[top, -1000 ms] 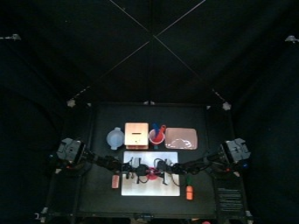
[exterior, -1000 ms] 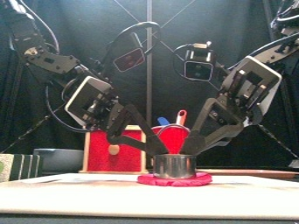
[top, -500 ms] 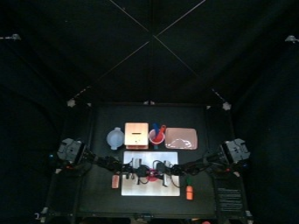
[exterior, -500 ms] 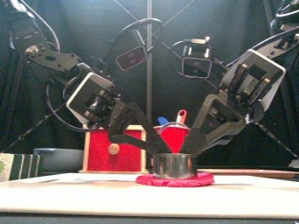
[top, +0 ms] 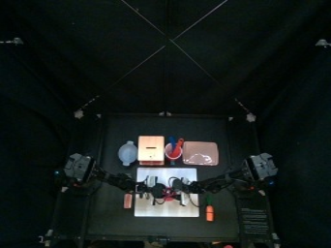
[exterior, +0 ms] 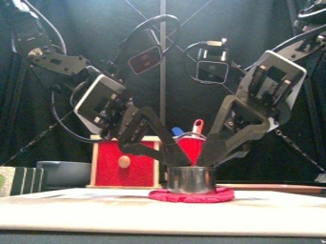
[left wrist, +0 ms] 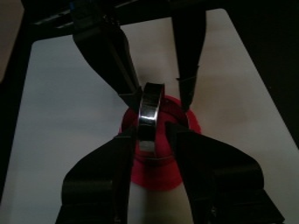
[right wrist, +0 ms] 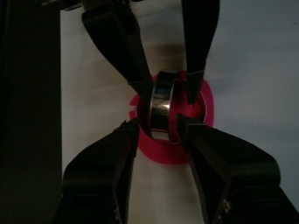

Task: Get the cutter from the drawer then cut the dough then place the extra dough in the bowl
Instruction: Cut the dough

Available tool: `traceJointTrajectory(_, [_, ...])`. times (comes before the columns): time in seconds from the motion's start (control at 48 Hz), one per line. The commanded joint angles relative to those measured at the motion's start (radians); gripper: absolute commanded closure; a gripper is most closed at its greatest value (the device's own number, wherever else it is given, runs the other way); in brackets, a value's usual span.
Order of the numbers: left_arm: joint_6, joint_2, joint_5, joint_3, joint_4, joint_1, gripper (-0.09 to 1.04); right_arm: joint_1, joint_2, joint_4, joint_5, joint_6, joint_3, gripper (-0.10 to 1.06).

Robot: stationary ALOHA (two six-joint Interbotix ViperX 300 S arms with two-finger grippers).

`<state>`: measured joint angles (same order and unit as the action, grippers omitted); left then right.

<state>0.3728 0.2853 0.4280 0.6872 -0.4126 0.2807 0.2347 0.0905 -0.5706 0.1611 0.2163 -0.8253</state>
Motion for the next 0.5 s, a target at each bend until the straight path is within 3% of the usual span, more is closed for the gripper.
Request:
traceJointTrajectory(0.021, [0.002, -0.034, 0.021, -0.005, 0.003, 0.017, 0.18, -0.002, -0.054, 0.012, 0.017, -0.002, 0.005, 0.12])
traceJointTrajectory(0.5, [0.028, -0.091, 0.133, 0.012, 0.023, 0.009, 0.18, -0.023, -0.086, 0.061, 0.046, -0.002, 0.023, 0.12])
